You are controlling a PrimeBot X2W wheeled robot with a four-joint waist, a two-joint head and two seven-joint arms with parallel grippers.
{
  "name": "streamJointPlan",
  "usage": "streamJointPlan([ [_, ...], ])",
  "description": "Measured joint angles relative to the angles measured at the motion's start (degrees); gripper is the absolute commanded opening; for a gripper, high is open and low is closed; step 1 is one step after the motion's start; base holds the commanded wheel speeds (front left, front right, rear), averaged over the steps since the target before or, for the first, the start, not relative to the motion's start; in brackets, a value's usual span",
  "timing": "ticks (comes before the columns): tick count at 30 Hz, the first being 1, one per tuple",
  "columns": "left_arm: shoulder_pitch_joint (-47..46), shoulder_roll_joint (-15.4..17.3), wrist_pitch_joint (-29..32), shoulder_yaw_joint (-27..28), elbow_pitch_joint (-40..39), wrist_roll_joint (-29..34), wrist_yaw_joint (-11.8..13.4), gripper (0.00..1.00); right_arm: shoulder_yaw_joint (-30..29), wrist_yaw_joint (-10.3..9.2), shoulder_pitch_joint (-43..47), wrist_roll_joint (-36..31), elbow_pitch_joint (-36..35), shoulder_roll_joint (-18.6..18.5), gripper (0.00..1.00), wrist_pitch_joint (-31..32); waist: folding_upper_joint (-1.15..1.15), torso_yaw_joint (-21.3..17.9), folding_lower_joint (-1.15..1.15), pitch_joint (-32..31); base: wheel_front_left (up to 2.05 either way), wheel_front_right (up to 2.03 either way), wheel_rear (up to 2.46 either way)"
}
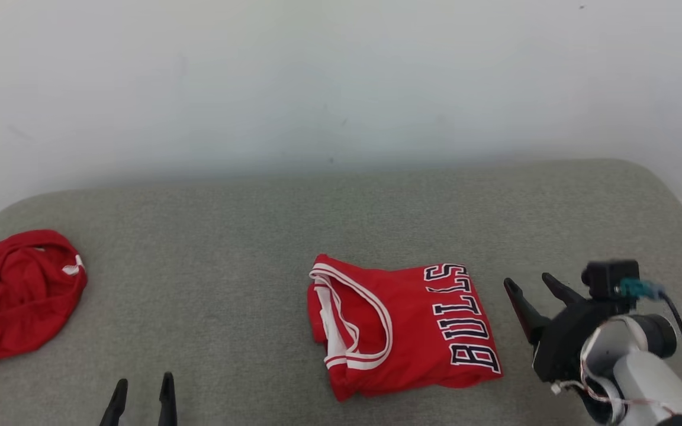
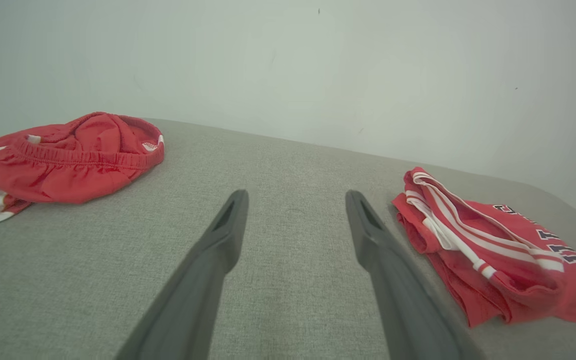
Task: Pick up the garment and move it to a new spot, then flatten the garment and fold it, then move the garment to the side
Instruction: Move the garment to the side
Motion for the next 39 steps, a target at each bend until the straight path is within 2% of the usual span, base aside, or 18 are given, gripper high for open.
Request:
streamJointPlan([
  [4,-0.2,0.0,0.0,-1.2,0.0,-0.5,0.0,1.0,1.1,0.0,-4.5,5.5,4.3,0.0,1.0,9.7,0.0,1.7,0.0,0.7,0.0,0.0,0.0],
  [10,-1.2,0.0,0.0,-2.3,-0.1,-0.8,0.0,1.0,1.2,0.0,-9.1,5.3,13.0,-0.7,1.0,18.3,0.0,4.8,0.0,2.1,0.0,0.0,0.0],
  [20,-5.0,0.0,0.0,-3.8,-0.8,-0.8,0.0,1.0,-1.5,0.0,-13.0,4.7,21.9,1.4,1.0,20.8,0.0,8.3,0.01,7.6,0.0,0.0,0.0],
  [26,-6.3,0.0,0.0,-4.3,-1.1,-1.0,0.0,1.0,-0.3,-0.02,-15.0,4.7,23.5,1.9,1.0,24.1,0.0,9.1,0.0,10.5,0.0,0.0,0.0],
  [27,-6.4,0.0,0.0,-4.4,-1.1,-1.0,0.1,1.0,0.3,-0.03,-15.3,4.4,23.1,1.7,0.79,24.2,0.0,9.1,0.0,10.9,0.0,0.0,0.0],
  [28,-6.6,0.0,0.0,-4.5,-1.2,-1.0,0.2,1.0,0.9,-0.09,-15.7,4.1,22.7,1.5,0.08,24.3,0.0,9.0,0.0,11.2,0.0,0.0,0.0],
  [29,-6.9,0.0,0.0,-4.5,-1.3,-1.1,0.2,1.0,2.0,-0.09,-16.0,3.7,22.3,1.2,0.0,24.3,0.0,8.9,0.0,11.6,0.0,0.0,0.0],
  [35,-8.2,0.0,0.0,-3.6,-2.8,-1.1,0.4,1.0,10.7,-0.08,-19.0,1.0,17.7,-0.6,0.0,24.0,0.01,6.5,0.0,13.1,0.0,0.0,0.0],
  [36,-8.2,0.0,0.0,-3.6,-2.8,-1.1,0.4,1.0,10.7,-0.08,-19.0,1.0,17.7,-0.6,0.0,24.0,0.01,6.5,0.0,13.1,0.0,0.0,0.0],
  [39,-9.1,0.0,0.0,-2.8,-3.9,-0.9,0.4,1.0,16.1,-0.08,-22.0,0.5,14.8,-2.2,0.0,23.8,0.01,4.4,0.01,14.0,0.0,0.0,0.0],
])
